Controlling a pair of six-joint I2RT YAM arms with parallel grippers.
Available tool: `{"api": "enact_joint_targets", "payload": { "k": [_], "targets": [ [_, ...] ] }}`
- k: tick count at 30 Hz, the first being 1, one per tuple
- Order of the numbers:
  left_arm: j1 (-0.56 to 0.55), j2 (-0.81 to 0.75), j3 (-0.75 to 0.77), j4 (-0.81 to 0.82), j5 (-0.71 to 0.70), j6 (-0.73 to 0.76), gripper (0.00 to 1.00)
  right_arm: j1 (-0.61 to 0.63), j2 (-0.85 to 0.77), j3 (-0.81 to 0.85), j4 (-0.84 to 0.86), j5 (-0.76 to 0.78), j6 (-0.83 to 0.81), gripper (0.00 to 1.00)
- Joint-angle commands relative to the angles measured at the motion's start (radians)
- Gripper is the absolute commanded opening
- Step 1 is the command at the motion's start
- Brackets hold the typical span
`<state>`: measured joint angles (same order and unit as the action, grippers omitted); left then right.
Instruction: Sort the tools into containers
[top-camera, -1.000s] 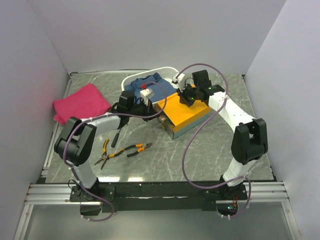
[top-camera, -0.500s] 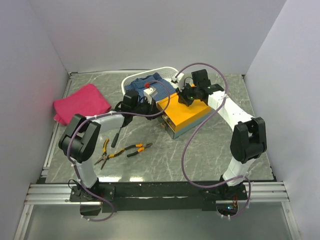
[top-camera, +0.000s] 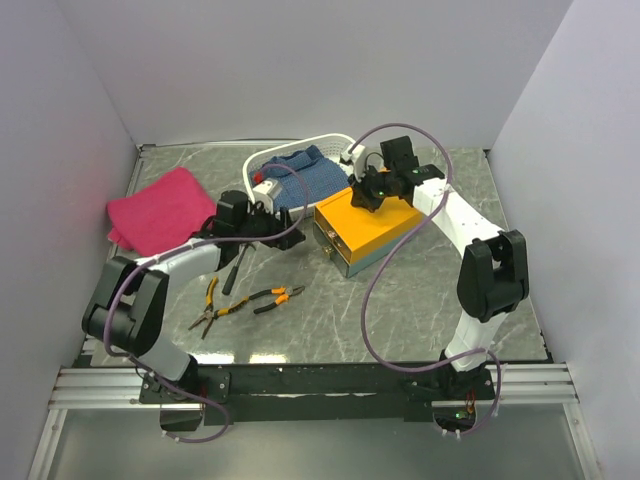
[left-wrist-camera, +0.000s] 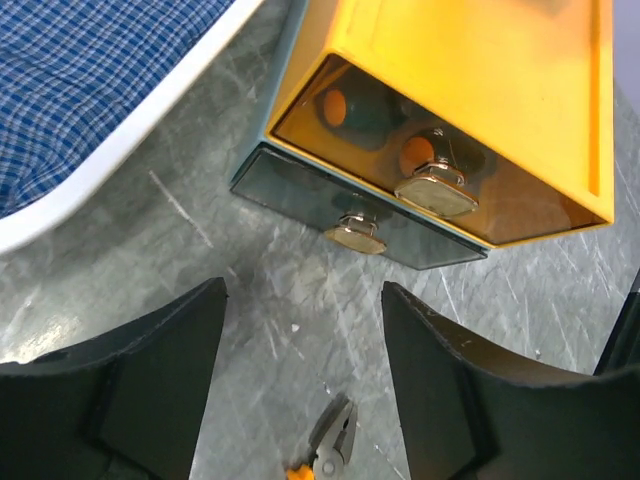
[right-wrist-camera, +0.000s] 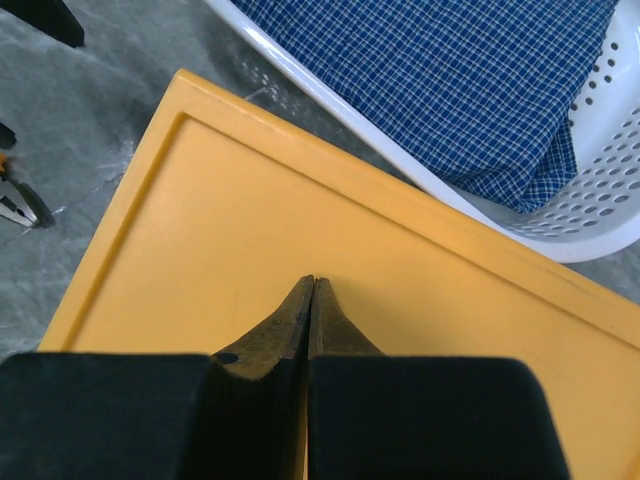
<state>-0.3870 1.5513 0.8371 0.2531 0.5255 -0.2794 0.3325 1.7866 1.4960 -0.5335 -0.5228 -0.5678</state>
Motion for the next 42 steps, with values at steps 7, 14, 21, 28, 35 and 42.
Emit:
{"api": "enact_joint_targets", "payload": {
  "k": [7, 14, 21, 28, 35, 42],
  "targets": [
    [-0.073, 0.076, -0.084, 0.299, 0.002, 0.218, 0.72, 0.023, 0.096, -0.034, -0.264, 0.040, 0.023, 0.00],
    [-0.111, 0.142, -0.052, 0.307, 0.065, 0.377, 0.72, 0.023, 0.077, -0.062, -0.258, 0.053, 0.026, 0.00],
    [-0.148, 0.190, -0.020, 0.327, 0.091, 0.379, 0.72, 0.026, 0.071, -0.080, -0.255, 0.055, 0.025, 0.00],
    [-0.194, 0.245, 0.002, 0.416, 0.027, 0.339, 0.73, 0.023, 0.076, -0.080, -0.258, 0.056, 0.023, 0.00],
    [-0.207, 0.288, 0.030, 0.407, -0.007, 0.338, 0.73, 0.023, 0.071, -0.086, -0.258, 0.050, 0.025, 0.00],
    [-0.210, 0.311, 0.033, 0.391, -0.029, 0.355, 0.71, 0.023, 0.074, -0.088, -0.249, 0.041, 0.036, 0.00]
  ]
}}
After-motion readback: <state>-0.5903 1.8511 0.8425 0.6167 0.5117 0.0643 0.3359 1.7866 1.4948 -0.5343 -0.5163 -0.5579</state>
